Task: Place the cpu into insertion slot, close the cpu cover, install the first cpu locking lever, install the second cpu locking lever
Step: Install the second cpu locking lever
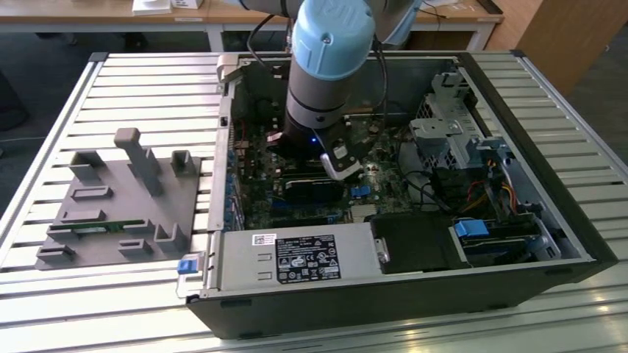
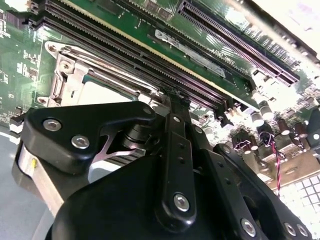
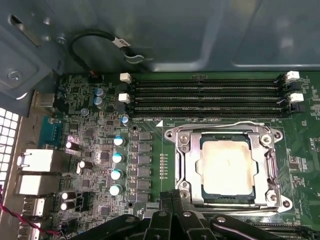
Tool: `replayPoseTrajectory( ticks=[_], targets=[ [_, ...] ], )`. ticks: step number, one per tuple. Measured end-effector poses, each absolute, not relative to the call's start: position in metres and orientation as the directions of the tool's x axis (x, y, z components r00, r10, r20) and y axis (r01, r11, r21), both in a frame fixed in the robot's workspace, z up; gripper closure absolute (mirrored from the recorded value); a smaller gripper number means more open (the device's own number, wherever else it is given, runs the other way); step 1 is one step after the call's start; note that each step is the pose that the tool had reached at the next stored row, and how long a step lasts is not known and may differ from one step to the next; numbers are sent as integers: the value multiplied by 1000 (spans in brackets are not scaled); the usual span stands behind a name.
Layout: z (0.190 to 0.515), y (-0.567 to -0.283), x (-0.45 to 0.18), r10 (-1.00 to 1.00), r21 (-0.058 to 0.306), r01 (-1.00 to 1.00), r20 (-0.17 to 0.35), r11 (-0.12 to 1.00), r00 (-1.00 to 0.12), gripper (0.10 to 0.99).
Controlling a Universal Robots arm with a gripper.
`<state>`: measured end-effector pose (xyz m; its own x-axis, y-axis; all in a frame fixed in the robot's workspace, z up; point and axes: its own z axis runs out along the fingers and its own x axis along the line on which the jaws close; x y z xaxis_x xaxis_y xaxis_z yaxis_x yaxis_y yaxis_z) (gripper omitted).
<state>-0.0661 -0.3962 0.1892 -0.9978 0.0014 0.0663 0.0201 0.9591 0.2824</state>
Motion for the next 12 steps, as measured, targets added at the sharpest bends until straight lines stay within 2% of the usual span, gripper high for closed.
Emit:
replayPoseTrajectory(
  ticks=[12],
  targets=[
    [197,-396,-67,1,285,20,66,958,-998,980]
  ],
)
